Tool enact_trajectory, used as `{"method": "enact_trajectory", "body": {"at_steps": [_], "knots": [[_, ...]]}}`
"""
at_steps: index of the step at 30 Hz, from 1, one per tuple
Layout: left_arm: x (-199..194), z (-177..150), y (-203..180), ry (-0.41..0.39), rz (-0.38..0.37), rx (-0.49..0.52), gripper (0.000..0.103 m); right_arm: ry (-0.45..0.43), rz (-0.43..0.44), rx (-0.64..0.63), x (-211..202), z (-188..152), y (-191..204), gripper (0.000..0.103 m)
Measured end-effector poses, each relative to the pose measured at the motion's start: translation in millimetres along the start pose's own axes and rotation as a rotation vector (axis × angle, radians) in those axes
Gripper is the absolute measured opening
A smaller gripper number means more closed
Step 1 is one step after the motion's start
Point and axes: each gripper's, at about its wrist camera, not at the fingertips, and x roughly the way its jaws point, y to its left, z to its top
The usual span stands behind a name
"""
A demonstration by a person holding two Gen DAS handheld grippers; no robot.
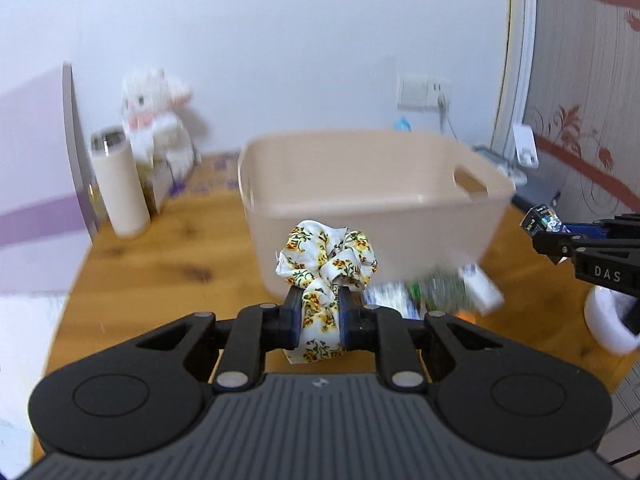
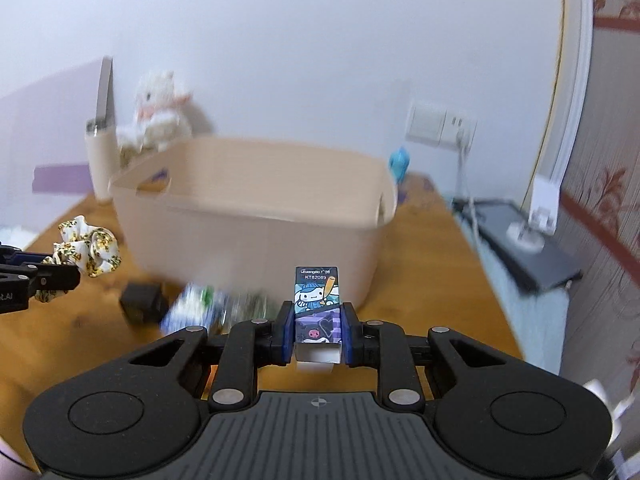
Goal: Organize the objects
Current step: 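Grasp the floral scrunchie with left tool while right tool grasps the purple cartoon box, drop both in basket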
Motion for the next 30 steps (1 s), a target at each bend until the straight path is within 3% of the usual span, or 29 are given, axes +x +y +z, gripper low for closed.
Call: {"method": "enact_trajectory", "body": {"at_steps": [5,11,19,25,27,28,29,30], "knots": [[14.9,40.5,-2.5,-0.056,0.016,0.001,0.020,-0.078,-0.017,0.009,4.9,37.7,-5.6,0.021],[64.8,76.2,-10.4,-0.047,0.050,-0.002,0.020,-0.092,-0.025,-0.003,34.7,71.7,-2.8,0.021],[133.1,83.3,-21.3,0.081,0.086,0.021,0.020,0.012,-0.032,-0.058,97.0,83.2,1.2,0.021],[159.9,74.2,-20.9,0.161,0.104,0.020,0.022,0.097,-0.029,-0.053,124.8,73.7,6.7,0.022],[154.7,76.1,-18.7,0.160,0.106,0.013,0.027,0.089,-0.034,-0.048,122.0,73.3,6.4,0.041],[147.9,77.5,-18.3,0.142,0.103,0.017,0.039,0.076,-0.040,-0.045,117.0,73.5,6.0,0.047],[141.0,78.7,-18.0,0.124,0.104,0.021,0.048,0.059,-0.043,-0.043,111.2,74.6,4.9,0.061],[131.8,79.5,-17.2,0.102,0.113,0.024,0.068,0.039,-0.046,-0.041,103.5,75.5,4.3,0.071]]}}
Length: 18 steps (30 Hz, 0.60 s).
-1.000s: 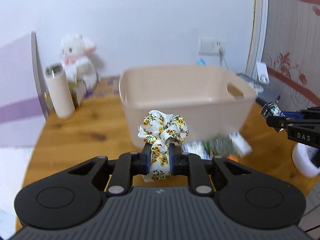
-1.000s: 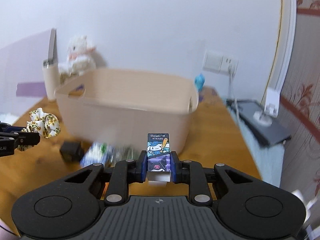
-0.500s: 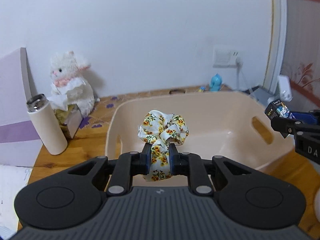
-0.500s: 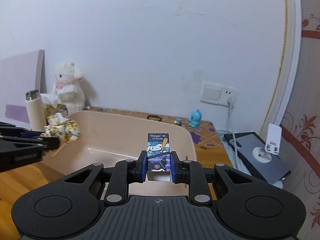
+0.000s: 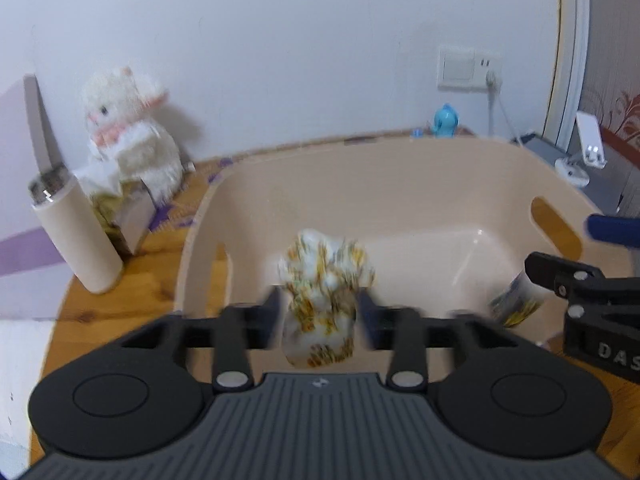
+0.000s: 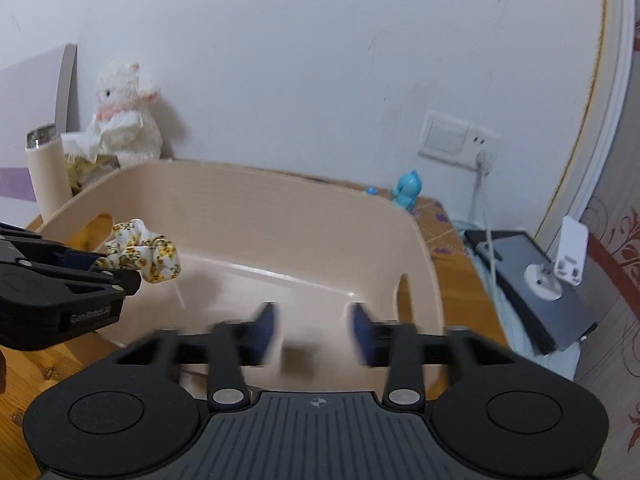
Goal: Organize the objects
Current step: 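Grasp the floral scrunchie with left tool while right tool grasps the purple cartoon box, drop both in basket, then grasp the black sponge with left tool while right tool grasps the white medicine box, drop both in basket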
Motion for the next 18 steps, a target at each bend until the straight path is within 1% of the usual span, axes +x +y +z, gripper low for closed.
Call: {"method": "enact_trajectory", "body": {"at_steps": [1,3,4,6,8,10,12,14,18], "knots": [[-8.7,0.1,0.4,-0.021,0.012,-0.001,0.084,-0.017,-0.003,0.002,-7.7,0.5,-1.1,0.073],[-25.8,-4.1,3.6,-0.068,0.029,-0.012,0.094,-0.034,-0.007,0.006,-22.4,0.4,-4.4,0.079],[-33.7,-6.9,5.5,-0.080,0.035,-0.019,0.095,-0.038,-0.007,0.009,-28.9,-0.3,-6.3,0.080],[-44.6,-11.3,8.2,-0.073,0.035,-0.030,0.095,-0.042,-0.005,0.012,-41.2,-3.6,-9.5,0.094],[-54.3,-17.6,10.6,-0.066,0.037,-0.040,0.095,-0.046,-0.004,0.007,-53.1,-9.8,-10.6,0.100],[-62.9,-25.1,11.9,-0.064,0.046,-0.043,0.096,-0.039,-0.006,-0.010,-62.3,-16.0,-10.7,0.100],[-68.8,-33.7,12.3,-0.053,0.047,-0.038,0.096,-0.031,-0.010,-0.031,-70.2,-24.7,-9.3,0.103],[-72.0,-41.7,13.0,-0.041,0.045,-0.036,0.096,-0.019,-0.013,-0.042,-74.8,-33.6,-8.8,0.103],[-70.8,-61.2,13.9,-0.010,0.036,-0.049,0.096,0.033,-0.007,-0.040,-72.3,-54.4,-9.9,0.103]]}}
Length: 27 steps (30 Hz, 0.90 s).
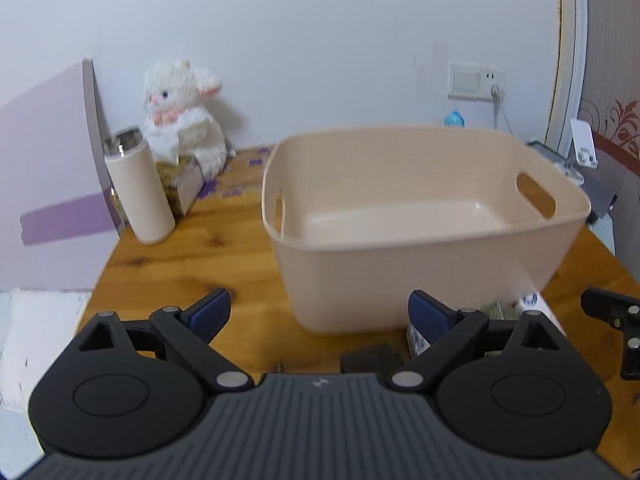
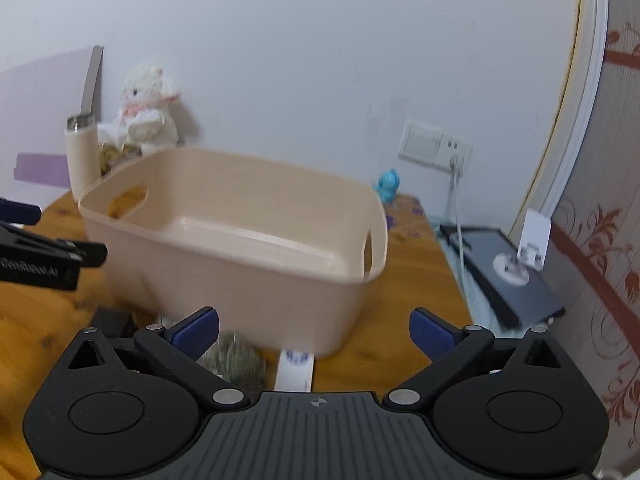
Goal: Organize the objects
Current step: 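Grasp the black sponge with left tool while right tool grasps the white medicine box, drop both in basket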
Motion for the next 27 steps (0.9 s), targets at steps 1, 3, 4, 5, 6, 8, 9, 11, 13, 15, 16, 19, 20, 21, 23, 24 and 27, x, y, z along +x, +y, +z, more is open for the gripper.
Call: {"method": "enact_trajectory", "body": {"at_steps": [1,3,4,5,6,8,9,11,13,15,16,19,20,21,23,24,27], "knots": [[2.8,-5.3,-0.5,0.016,-0.002,0.002,0.096,0.015,-0.002,0.001,2.9,-4.8,-0.2,0.103],[9.9,-14.5,-1.8,0.044,-0.003,0.010,0.096,0.048,0.002,0.012,10.6,-14.2,-2.2,0.103],[13.9,-19.5,-2.7,0.056,-0.002,0.014,0.096,0.065,0.006,0.019,15.1,-19.1,-3.4,0.103],[17.0,-23.5,-2.8,0.062,0.000,0.013,0.096,0.077,0.006,0.021,17.9,-23.9,-3.2,0.103],[20.2,-28.0,-2.7,0.062,0.002,0.009,0.096,0.088,0.002,0.021,21.3,-28.7,-2.8,0.103],[28.4,-35.1,-2.3,0.068,0.009,0.000,0.096,0.109,-0.002,0.021,29.3,-36.4,-3.0,0.103],[32.2,-38.8,-2.9,0.079,0.009,-0.002,0.096,0.119,0.000,0.024,33.6,-39.6,-3.7,0.103],[37.3,-43.6,-0.7,0.073,-0.006,-0.027,0.097,0.137,0.003,0.034,41.7,-45.6,-5.3,0.103],[42.4,-44.4,3.2,0.068,-0.026,-0.061,0.097,0.149,0.008,0.041,49.0,-49.5,-6.6,0.103],[46.9,-43.3,6.1,0.071,-0.044,-0.089,0.097,0.162,0.010,0.045,56.8,-52.4,-7.4,0.103],[48.8,-42.5,7.6,0.077,-0.053,-0.104,0.097,0.164,0.010,0.044,60.4,-53.1,-7.7,0.103],[52.4,-42.0,8.2,0.086,-0.081,-0.127,0.097,0.176,0.016,0.049,71.2,-54.8,-8.0,0.099],[52.9,-41.9,7.1,0.085,-0.083,-0.126,0.097,0.176,0.017,0.049,73.5,-55.0,-7.5,0.098],[53.8,-41.8,5.9,0.086,-0.083,-0.125,0.097,0.176,0.017,0.049,75.8,-55.3,-7.1,0.098],[55.5,-41.7,3.3,0.084,-0.092,-0.121,0.097,0.174,0.018,0.047,79.8,-56.0,-6.2,0.098],[56.6,-42.0,1.2,0.086,-0.094,-0.117,0.097,0.167,0.020,0.049,80.9,-55.8,-6.3,0.097],[60.9,-43.4,-2.0,0.103,-0.087,-0.100,0.095,0.160,0.024,0.057,83.2,-55.2,-6.1,0.095]]}}
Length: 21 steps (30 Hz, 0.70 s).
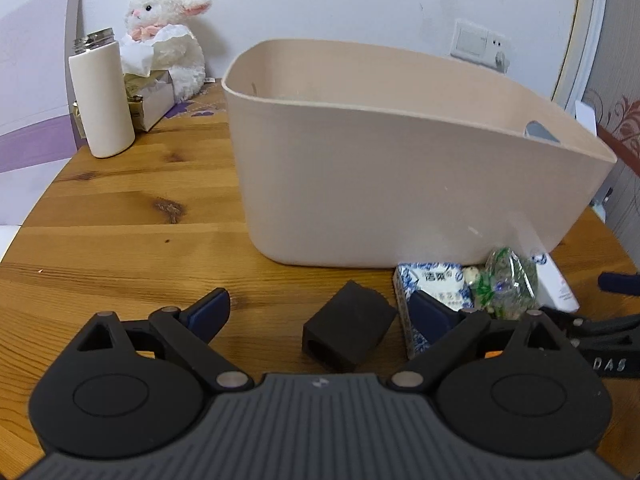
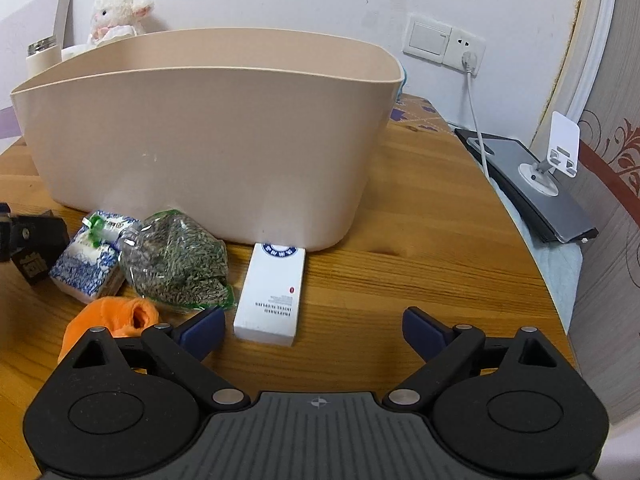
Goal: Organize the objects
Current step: 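Grasp the black sponge with left tool while right tool grasps the white medicine box, drop both in basket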
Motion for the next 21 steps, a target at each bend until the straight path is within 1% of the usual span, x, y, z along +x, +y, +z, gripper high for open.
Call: {"method": "enact_trajectory", "body": {"at_steps": [2,4,5,7,8,9,10,12,13,14,18,21], "knots": [[0.4,-2.8,0.8,0.003,-0.007,-0.005,0.094,-0.006,0.008,0.007,0.6,0.5,0.6,0.092],[0.9,-4.0,4.3,0.007,-0.022,-0.024,0.087,-0.013,0.016,0.012,1.3,1.3,0.5,0.088],[1.0,-4.1,6.0,0.011,-0.030,-0.035,0.085,-0.019,0.022,0.013,0.9,0.9,1.5,0.084],[0.6,-3.9,9.3,0.022,-0.052,-0.057,0.068,-0.027,0.032,0.017,0.8,1.3,2.1,0.078],[0.7,-3.8,10.3,0.034,-0.055,-0.060,0.061,-0.031,0.039,0.020,0.2,0.9,2.9,0.072],[1.5,-4.1,10.2,0.049,-0.053,-0.056,0.051,-0.034,0.047,0.025,-0.7,0.4,3.7,0.065],[-0.5,-5.1,8.9,0.041,-0.039,-0.038,0.045,-0.036,0.060,0.029,-1.5,0.2,4.1,0.061],[-2.3,-7.8,7.6,0.039,-0.032,-0.010,0.036,-0.039,0.080,0.036,-3.4,-0.3,5.7,0.043],[-3.3,-8.9,6.5,0.038,-0.031,0.004,0.035,-0.039,0.084,0.036,-3.2,0.1,6.3,0.037],[-4.4,-9.6,5.5,0.038,-0.030,0.014,0.035,-0.039,0.078,0.030,-4.1,0.0,8.8,0.028],[-12.3,-11.1,4.8,0.034,-0.036,0.029,0.034,-0.036,0.067,0.016,-11.1,-2.7,16.1,0.028],[-25.6,-10.5,3.8,0.016,-0.040,0.045,0.034,-0.056,0.059,0.025,-24.3,-5.3,16.7,0.028]]}}
